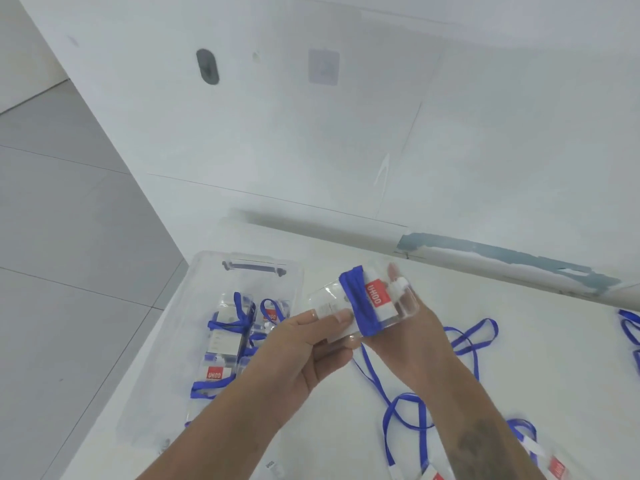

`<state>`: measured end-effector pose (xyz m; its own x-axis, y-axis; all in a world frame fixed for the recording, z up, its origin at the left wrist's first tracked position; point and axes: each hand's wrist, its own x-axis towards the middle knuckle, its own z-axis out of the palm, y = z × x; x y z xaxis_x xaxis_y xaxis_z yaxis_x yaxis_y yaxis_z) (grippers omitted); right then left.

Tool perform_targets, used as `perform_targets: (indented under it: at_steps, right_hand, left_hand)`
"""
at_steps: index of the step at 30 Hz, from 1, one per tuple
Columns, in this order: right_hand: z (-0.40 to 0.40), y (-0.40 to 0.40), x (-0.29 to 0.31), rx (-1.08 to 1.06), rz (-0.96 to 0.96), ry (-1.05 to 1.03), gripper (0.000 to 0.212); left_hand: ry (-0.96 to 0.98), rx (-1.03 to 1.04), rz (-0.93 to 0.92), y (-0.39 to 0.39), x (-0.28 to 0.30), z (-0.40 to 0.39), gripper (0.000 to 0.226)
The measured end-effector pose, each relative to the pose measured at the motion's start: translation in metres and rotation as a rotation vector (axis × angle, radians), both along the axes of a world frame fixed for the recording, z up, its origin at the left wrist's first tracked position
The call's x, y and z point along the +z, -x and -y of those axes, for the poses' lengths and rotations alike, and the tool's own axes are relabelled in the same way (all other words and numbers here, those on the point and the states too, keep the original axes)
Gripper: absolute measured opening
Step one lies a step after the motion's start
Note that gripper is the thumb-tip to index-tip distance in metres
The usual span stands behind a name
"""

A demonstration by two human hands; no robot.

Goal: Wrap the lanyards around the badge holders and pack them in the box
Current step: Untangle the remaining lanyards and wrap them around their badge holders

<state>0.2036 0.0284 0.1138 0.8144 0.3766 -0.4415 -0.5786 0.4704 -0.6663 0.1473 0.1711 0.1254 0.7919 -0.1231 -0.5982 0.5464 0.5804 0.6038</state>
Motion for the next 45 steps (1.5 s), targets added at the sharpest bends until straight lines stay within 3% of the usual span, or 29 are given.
perform_targets:
  at_steps: [3,7,12,17,19,23,25,30,34,41,45]
  right_hand:
    - [-0.003,-0.007,0.013,0.158,0.192,0.237,0.047]
    - [-0.022,-0.017,0.015,0.403,0.432,0.639,0.021]
    - [-0.052,-0.020,0.013,0.601,0.467,0.759,0.016]
    - [-0.084,-0.016,0.006,0.771,0.508,0.812,0.017]
    - [-0.097,-0.013,0.001,0.753,0.555,0.853,0.009]
    - [-0.112,-0.013,-0.012,0.705,0.744,1.124,0.020]
    - [-0.119,-0.014,-0.015,0.751,0.823,1.237,0.011]
    - [-0.136,-0.018,-0.024,0.870,0.796,1.230,0.012]
    - [-0.150,-0.022,-0.036,0.897,0.793,1.286,0.016]
    - [-0.172,-0.028,-0.066,0.936,0.772,1.304,0.017]
    - [-0.186,-0.031,-0.081,0.969,0.755,1.310,0.019]
  left_hand:
    - [-0.042,0.104,-0.049,0.003,-0.004,-0.011,0.024]
    - [-0.113,0.098,-0.079,0.012,-0.008,-0.032,0.021]
    - [-0.350,0.042,-0.019,0.025,-0.015,-0.072,0.028]
    - [-0.587,0.086,0.031,0.036,-0.017,-0.099,0.011]
    - [-0.603,0.126,-0.007,0.040,-0.023,-0.105,0.007]
    - [-0.587,0.215,-0.138,0.044,-0.038,-0.106,0.004]
    - [-0.534,0.263,-0.216,0.045,-0.045,-0.107,0.006]
    - [-0.260,0.464,-0.461,0.044,-0.051,-0.105,0.006]
    - [-0.183,0.556,-0.584,0.035,-0.062,-0.103,0.014]
    - [-0.331,0.567,-0.720,0.020,-0.099,-0.107,0.024]
    - [-0.413,0.565,-0.770,0.015,-0.123,-0.107,0.011]
